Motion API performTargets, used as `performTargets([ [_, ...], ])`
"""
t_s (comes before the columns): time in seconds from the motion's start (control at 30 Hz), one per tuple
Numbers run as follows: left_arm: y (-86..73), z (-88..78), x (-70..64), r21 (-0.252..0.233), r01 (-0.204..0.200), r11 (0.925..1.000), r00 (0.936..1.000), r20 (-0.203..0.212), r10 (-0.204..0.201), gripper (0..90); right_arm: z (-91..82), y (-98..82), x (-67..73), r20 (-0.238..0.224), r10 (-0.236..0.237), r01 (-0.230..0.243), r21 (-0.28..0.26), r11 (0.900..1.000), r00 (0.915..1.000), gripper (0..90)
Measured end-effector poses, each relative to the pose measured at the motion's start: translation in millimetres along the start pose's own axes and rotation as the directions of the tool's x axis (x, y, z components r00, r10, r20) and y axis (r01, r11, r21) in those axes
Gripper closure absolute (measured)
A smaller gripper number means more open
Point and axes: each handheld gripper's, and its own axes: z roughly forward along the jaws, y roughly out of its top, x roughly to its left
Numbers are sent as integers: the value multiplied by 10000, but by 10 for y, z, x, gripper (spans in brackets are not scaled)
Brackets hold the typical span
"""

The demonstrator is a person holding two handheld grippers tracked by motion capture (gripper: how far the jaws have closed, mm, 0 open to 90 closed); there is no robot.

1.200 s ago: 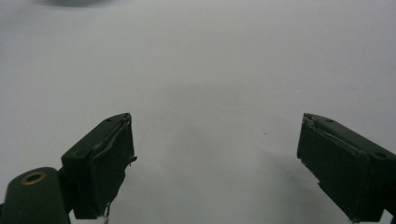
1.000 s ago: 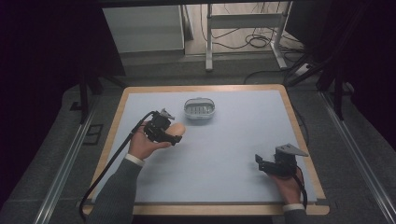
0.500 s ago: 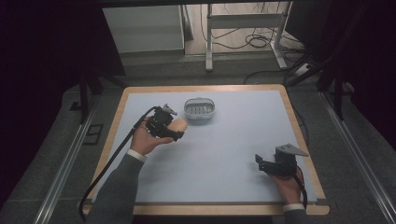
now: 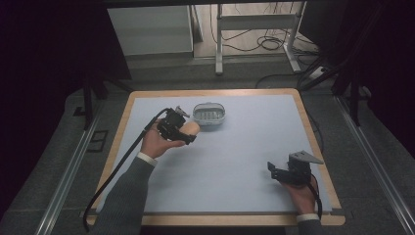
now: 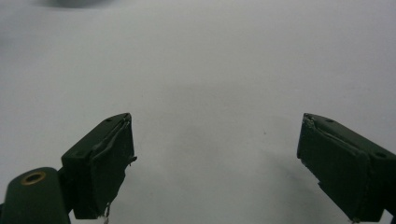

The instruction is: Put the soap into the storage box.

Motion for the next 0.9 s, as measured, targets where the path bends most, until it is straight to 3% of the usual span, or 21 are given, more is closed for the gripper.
performTargets([
  [0.13,15,36,40,-60,113,9999,9999,31,-112,325,2,1,0,-2,4,-4,16,10000,10000,109],
  [0.5,115,82,100,26,-94,10000,9998,-170,94,325,-3,-1,1,22,6,-6,-19,10000,10000,109],
  [0.9,157,150,197,23,164,9999,9998,-150,-163,325,-9,-4,13,107,-84,85,-91,9999,9999,109],
])
